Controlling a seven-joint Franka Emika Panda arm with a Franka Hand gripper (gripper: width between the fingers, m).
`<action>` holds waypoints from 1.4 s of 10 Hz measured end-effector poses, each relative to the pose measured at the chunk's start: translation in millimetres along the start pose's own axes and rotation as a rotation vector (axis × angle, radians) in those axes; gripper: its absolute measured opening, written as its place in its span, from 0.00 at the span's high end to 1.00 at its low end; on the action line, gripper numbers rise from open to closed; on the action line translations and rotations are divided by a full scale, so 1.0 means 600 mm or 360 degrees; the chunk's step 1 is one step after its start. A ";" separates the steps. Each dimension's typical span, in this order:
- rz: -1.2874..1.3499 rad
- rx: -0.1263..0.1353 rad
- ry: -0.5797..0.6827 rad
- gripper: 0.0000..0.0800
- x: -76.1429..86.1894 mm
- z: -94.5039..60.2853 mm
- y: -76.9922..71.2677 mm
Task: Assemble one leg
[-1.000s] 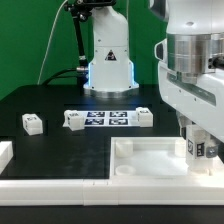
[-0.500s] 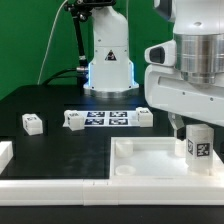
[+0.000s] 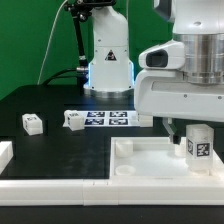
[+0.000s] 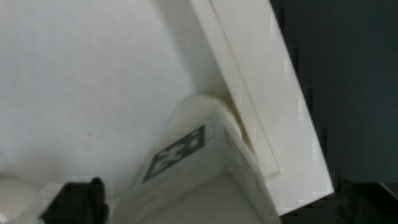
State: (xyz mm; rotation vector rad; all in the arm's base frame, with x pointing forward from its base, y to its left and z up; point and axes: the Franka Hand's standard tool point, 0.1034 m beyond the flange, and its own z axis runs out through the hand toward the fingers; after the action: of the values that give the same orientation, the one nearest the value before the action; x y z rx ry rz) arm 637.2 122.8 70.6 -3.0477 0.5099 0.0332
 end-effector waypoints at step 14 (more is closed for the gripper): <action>0.0040 -0.0005 0.0003 0.64 0.007 0.001 0.006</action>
Offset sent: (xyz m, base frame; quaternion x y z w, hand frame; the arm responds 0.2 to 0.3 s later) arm -0.0038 0.0031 0.0014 -0.0130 0.0082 -0.1271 0.9918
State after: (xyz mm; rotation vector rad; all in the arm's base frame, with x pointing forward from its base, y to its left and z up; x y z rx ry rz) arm 639.7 117.9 69.7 -3.0448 0.5487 0.0319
